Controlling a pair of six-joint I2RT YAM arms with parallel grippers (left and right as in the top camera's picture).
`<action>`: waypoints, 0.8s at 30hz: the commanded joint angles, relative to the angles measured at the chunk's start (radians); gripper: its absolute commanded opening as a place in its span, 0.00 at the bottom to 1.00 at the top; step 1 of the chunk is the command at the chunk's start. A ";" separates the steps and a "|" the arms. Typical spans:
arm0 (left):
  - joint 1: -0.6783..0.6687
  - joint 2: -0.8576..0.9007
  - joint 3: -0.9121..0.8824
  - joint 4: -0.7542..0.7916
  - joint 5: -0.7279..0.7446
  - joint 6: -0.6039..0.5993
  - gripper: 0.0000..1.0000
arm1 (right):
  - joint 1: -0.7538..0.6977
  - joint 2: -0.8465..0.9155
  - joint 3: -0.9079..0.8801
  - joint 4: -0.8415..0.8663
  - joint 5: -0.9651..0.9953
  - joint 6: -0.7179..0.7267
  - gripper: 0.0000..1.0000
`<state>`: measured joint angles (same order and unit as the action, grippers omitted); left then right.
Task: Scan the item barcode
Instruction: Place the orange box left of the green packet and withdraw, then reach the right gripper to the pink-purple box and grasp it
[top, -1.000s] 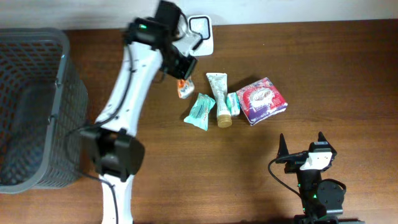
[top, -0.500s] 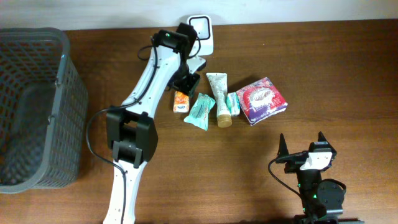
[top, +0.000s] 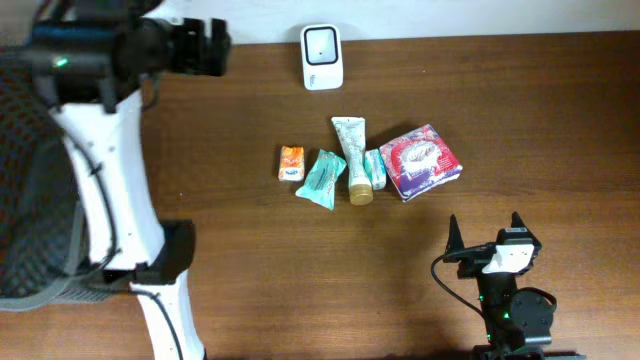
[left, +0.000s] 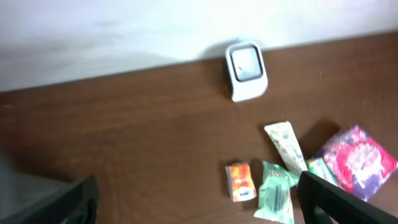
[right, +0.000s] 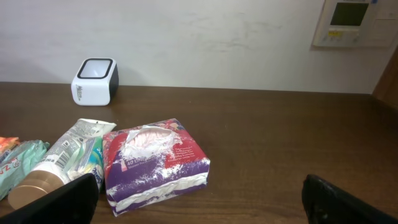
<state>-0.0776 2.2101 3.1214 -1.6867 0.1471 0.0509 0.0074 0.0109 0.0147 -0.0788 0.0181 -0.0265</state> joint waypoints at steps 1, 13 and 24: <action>0.069 -0.074 -0.009 -0.002 0.014 -0.014 0.99 | 0.005 -0.006 -0.009 -0.003 0.002 0.004 0.99; 0.140 -0.077 -0.058 -0.001 0.014 -0.013 0.99 | 0.005 -0.006 -0.009 0.124 -0.510 0.298 0.99; 0.140 -0.077 -0.058 -0.001 0.014 -0.013 0.99 | 0.005 0.034 0.133 0.639 -0.293 0.204 0.99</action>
<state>0.0593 2.1376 3.0688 -1.6871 0.1505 0.0471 0.0074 0.0147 0.0616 0.5667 -0.3603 0.2523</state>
